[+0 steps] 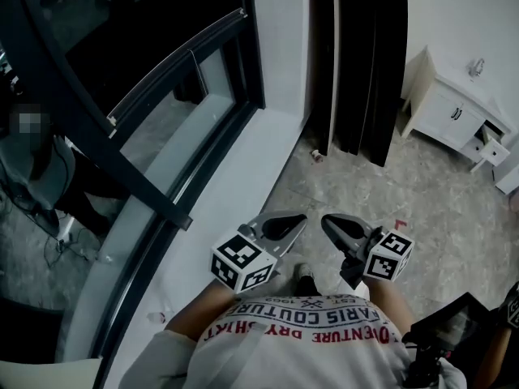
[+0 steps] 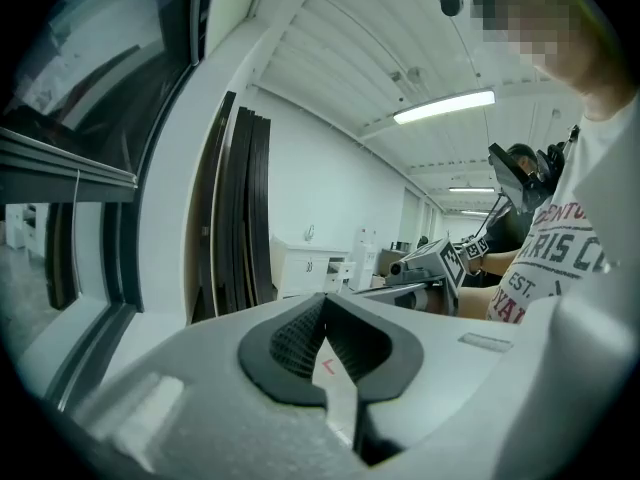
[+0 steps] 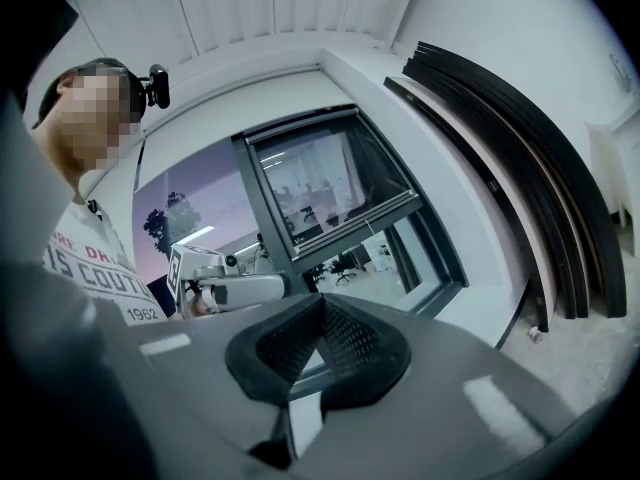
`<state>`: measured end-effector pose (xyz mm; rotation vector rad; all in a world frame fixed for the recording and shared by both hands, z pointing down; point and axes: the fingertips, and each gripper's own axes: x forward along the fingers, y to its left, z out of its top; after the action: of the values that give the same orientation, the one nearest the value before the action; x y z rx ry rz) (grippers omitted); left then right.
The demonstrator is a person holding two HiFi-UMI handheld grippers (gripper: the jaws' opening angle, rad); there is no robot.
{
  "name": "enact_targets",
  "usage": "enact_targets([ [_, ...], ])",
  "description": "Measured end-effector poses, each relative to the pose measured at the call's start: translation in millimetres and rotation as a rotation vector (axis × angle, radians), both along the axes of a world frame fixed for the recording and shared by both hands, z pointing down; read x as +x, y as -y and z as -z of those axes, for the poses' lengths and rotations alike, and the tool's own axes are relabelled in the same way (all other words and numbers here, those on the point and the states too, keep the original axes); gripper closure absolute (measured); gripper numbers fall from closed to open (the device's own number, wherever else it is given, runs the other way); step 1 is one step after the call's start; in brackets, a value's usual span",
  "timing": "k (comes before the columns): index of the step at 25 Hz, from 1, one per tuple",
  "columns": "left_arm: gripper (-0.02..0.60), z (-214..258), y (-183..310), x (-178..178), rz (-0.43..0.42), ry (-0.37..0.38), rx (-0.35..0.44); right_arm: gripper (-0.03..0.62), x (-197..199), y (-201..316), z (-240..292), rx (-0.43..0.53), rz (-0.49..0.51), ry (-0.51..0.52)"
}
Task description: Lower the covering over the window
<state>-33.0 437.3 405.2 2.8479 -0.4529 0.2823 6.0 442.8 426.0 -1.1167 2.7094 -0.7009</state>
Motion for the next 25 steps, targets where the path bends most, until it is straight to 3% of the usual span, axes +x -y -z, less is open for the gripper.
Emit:
enact_targets([
  [7,0.58,-14.5,97.6,79.5,-0.014,0.028,-0.044,0.597,76.8,90.5,-19.5,-0.04,-0.024,0.038],
  [12,0.58,-2.3,142.8,126.2,-0.017,0.031,-0.022,0.6,128.3,141.6,-2.6,0.008,-0.062,0.02],
  [16,0.58,8.4,173.4,131.2,0.028,0.02,-0.008,0.6,143.1,169.9,6.7,0.012,-0.044,0.014],
  [25,0.58,6.1,253.3,102.6,0.158,-0.009,-0.04,0.6,128.8,246.7,4.2,0.005,0.039,0.023],
])
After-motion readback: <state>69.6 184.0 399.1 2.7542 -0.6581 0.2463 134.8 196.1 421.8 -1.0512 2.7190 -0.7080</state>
